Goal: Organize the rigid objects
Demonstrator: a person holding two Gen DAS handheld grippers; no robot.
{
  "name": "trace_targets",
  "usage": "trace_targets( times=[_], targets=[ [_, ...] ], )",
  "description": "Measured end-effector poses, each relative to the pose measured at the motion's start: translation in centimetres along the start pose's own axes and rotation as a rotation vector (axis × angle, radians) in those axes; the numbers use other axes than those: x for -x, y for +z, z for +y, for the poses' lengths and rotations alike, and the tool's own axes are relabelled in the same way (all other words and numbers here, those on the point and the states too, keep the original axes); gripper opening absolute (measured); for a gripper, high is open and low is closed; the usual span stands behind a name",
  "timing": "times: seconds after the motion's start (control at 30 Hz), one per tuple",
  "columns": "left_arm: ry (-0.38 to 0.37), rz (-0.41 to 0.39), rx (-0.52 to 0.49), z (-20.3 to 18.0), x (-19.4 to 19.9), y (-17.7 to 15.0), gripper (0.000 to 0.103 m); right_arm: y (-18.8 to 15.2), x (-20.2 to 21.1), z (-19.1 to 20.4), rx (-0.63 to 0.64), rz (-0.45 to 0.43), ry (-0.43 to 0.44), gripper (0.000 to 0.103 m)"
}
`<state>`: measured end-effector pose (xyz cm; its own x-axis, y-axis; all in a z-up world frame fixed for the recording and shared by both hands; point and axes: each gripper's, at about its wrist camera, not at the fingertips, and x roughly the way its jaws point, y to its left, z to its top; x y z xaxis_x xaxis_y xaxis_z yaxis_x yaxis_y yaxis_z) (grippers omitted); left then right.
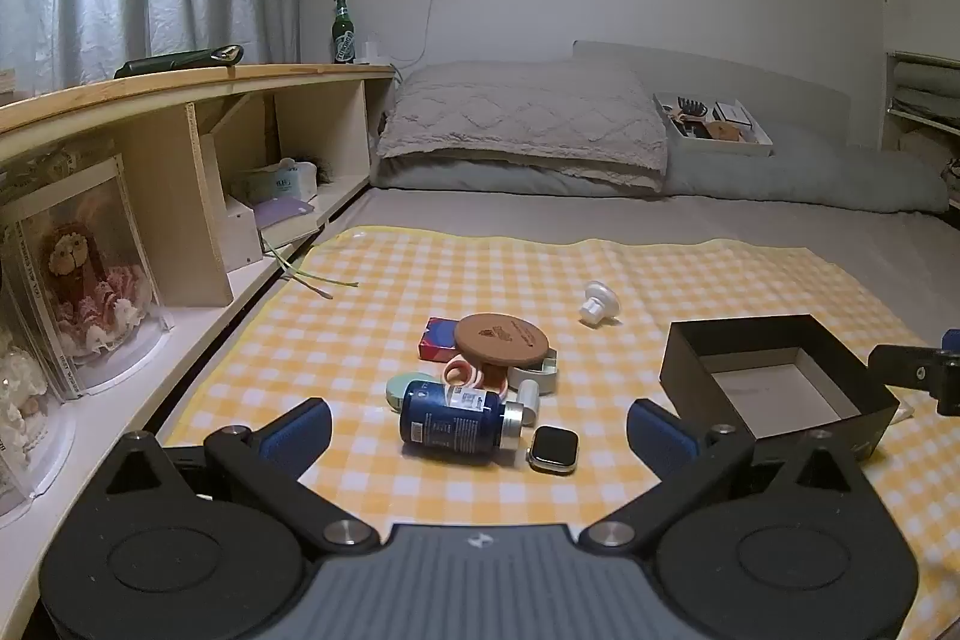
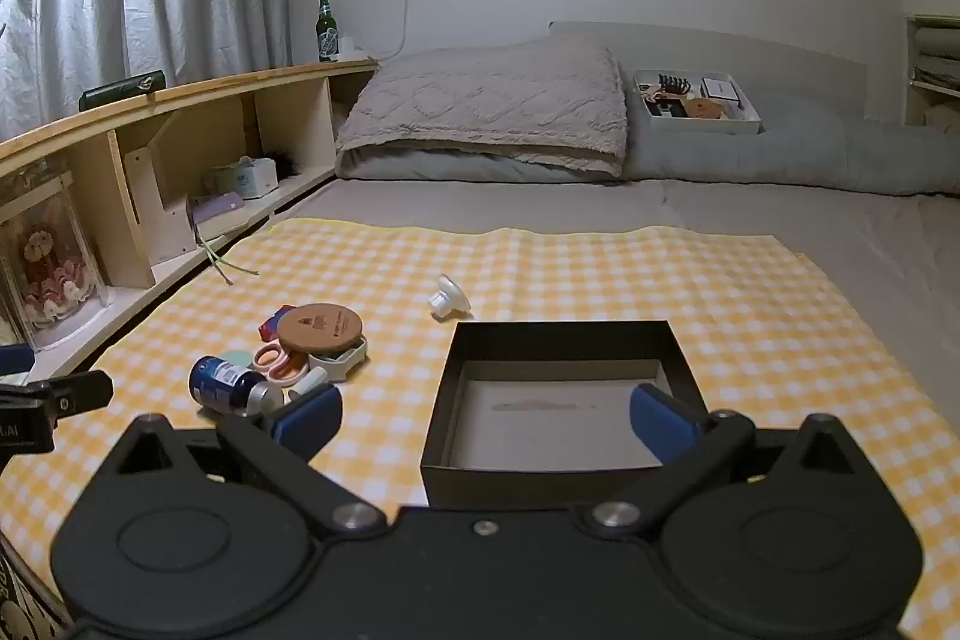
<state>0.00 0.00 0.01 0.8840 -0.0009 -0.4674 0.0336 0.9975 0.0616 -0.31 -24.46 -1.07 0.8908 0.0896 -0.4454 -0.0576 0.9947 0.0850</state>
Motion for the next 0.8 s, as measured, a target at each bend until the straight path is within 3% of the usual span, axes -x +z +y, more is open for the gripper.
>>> trace_targets(
  times=[0.8],
  targets=[
    [-0.005, -0.003, 0.012, 0.03, 0.01, 0.01, 0.103, 0.02, -0.07, 0.09, 0.011, 0.006, -0.008, 0.103]
  ],
)
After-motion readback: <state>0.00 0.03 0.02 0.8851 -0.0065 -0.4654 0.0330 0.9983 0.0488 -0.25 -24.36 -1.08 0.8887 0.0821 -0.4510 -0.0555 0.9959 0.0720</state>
